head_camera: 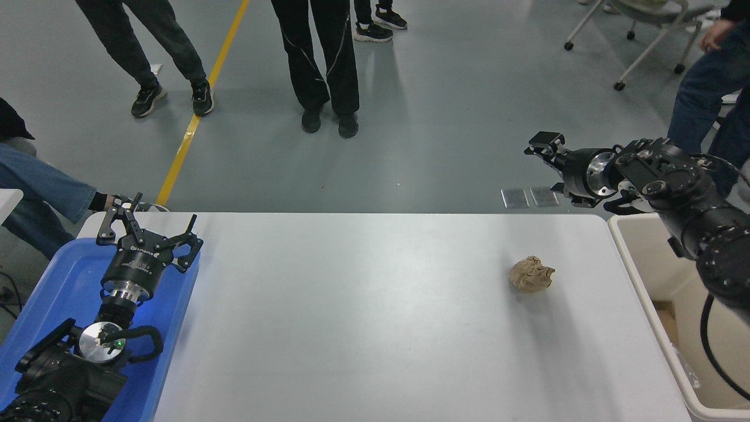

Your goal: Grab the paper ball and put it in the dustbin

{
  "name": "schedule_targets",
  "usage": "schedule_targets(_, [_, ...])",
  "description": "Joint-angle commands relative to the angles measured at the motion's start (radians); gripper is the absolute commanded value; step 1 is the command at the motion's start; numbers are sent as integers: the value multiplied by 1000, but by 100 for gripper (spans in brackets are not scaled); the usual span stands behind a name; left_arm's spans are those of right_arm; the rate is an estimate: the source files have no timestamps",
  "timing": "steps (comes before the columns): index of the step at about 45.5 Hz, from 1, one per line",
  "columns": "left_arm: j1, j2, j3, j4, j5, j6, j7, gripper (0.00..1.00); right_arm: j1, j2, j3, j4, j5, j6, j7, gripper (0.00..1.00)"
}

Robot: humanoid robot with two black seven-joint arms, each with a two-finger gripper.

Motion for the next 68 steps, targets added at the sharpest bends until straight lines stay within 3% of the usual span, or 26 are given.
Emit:
schedule_targets(1, [0,-1,0,0,0,0,0,99,279,-33,-44,452,-141,135,3,100])
schedule_targets(11, [0,1,-2,0,0,0,0,99,416,7,-134,594,-141,135,-17,100])
schedule_targets(21, [2,1,0,2,0,0,0,99,604,-26,-239,801,-132,135,-99,100])
schedule_targets(33, [2,1,-2,0,0,0,0,99,905,-132,-322,1101,-9,135,-247,100])
schedule_targets(44, [2,1,-2,2,0,0,0,99,1072,-209,-361,1255,6,135,-394,100])
schedule_targets(48, [2,1,-2,0,0,0,0,99,1129,-217,-410,1293,9,135,-429,100])
schedule_targets(56, [0,1,0,0,2,0,0,99,1171,-214,-472,1319,62,135,-443,100])
schedule_targets(68, [0,1,2,0,2,0,2,99,1057,-197,-474,1300,48,135,-448,100])
